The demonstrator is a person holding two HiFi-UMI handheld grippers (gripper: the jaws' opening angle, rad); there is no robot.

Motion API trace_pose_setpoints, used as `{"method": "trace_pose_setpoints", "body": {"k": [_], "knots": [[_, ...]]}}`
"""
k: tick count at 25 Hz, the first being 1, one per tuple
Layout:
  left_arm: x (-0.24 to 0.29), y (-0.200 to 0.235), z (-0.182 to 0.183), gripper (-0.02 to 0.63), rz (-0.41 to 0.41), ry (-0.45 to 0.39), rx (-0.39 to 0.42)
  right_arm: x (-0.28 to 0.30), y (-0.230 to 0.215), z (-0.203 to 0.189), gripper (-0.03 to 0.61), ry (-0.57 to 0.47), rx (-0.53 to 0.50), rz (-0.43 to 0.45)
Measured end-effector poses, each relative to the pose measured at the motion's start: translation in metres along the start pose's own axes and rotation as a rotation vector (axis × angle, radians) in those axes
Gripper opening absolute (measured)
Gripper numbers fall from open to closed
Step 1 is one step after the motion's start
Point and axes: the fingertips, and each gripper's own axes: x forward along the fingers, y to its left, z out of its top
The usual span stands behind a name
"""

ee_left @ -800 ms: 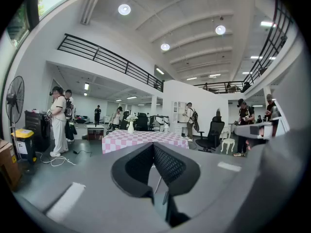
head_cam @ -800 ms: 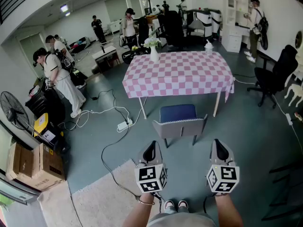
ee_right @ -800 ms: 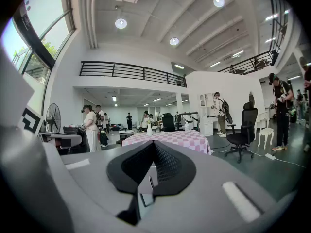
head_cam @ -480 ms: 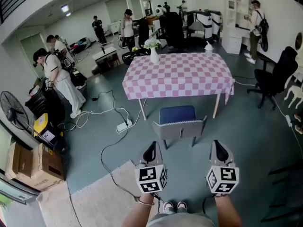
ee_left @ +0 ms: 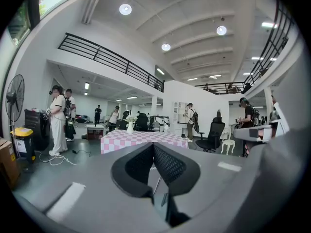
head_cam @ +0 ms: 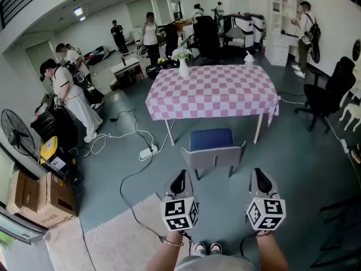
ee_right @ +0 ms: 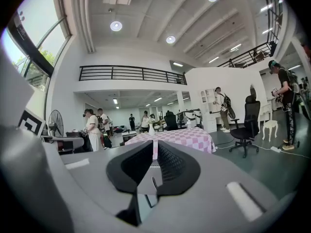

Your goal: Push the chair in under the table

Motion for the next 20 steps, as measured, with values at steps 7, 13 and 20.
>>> {"method": "trace_pose_setpoints", "body": {"k": [7,13,20], "knots": [[0.011,-0.009,-0.003,0.072,-0.012,0.010,-0.006,0.012,-0.010,0.001,0.081,0.003,-0.003,0.023],[0.023,-0.015,-0.009,0.104,-0.013,0.024,-0.012,0.021,-0.021,-0.001,0.123,0.006,0.005,0.033],[0.039,-0.020,-0.021,0.107,-0.017,0.049,0.006,0.029,-0.048,-0.016,0.126,0.034,0.035,-0.013]]}}
